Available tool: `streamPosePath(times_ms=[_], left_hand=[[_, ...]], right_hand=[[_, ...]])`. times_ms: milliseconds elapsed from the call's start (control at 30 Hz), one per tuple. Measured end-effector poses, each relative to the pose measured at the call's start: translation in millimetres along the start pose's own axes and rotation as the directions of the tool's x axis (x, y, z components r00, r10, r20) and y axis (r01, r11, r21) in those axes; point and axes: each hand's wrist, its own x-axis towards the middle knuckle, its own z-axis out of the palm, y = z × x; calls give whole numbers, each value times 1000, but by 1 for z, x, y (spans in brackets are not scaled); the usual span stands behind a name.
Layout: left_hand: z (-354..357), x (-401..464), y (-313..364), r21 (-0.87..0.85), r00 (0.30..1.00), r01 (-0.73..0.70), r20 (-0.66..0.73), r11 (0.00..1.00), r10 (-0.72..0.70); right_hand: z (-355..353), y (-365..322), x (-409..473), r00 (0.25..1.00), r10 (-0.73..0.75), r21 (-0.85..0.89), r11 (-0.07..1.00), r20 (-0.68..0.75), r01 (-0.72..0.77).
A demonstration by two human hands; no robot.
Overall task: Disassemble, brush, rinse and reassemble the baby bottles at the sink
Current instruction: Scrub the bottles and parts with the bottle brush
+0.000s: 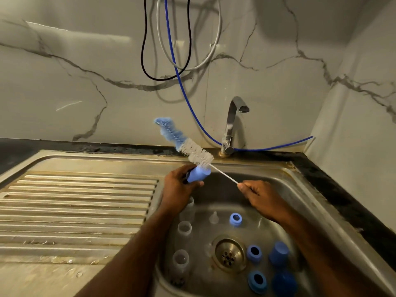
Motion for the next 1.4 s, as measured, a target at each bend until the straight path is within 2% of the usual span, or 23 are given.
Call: streamPosePath(times_ms=[167,300,400,433,467,533,567,600,700,800,867,933,967,1067,1133,1200,1267,1400], left_hand=[[-4,7,-10,-175,995,67,-55,982,-78],[3,4,-7,-109,999,33,30,993,-29],[17,2,-2,-292,995,85,74,953,-66],[18,1,0,-405,988,151,99,902,-121],[16,0,3,-538,973,231,141,811,-183],[9,1,8,-775,928,358,231,522,-294],[6,3,10,-841,912,375,259,389,-318],[3,4,10,-872,902,382,279,306,-330],[2,2,15,-864,873,457,391,210,-290],[3,-1,22,-847,849,514,481,131,-220],[2,0,23,-842,843,526,499,118,-201],[2,1,22,-832,844,529,494,169,-208],[4,0,20,-819,847,527,482,228,-225],[11,-6,17,-706,879,476,386,525,-279],[15,-12,17,-560,913,393,334,729,-236],[18,-16,16,-415,945,277,283,867,-167],[26,-15,14,-257,960,180,258,950,-112],[60,-12,4,-35,957,122,270,992,-109]], right_hand=[[-10,10,-1,1000,15,25,1000,2,-15],[-4,10,-2,999,21,14,1000,-41,-21],[4,-2,0,999,-23,12,1000,-46,24],[4,-4,0,999,-25,24,999,-40,26],[3,-2,-1,999,-13,37,999,-33,14],[-3,3,-3,999,32,72,997,0,-32],[-5,6,-4,998,54,97,994,31,-57],[-6,8,-6,996,69,125,989,63,-77],[3,3,-8,992,75,198,976,105,-95],[10,-3,-5,992,110,278,953,62,-123],[8,0,-4,992,125,305,944,26,-127],[1,4,-6,992,128,312,942,4,-123],[-4,5,-9,991,133,297,946,-1,-126],[-24,9,-18,990,138,218,967,-15,-131],[-40,16,-26,985,174,161,972,-10,-170],[-53,27,-34,978,211,106,972,-7,-209],[-66,41,-44,970,241,69,969,-28,-238],[-75,62,-57,960,253,32,968,-121,-251]])
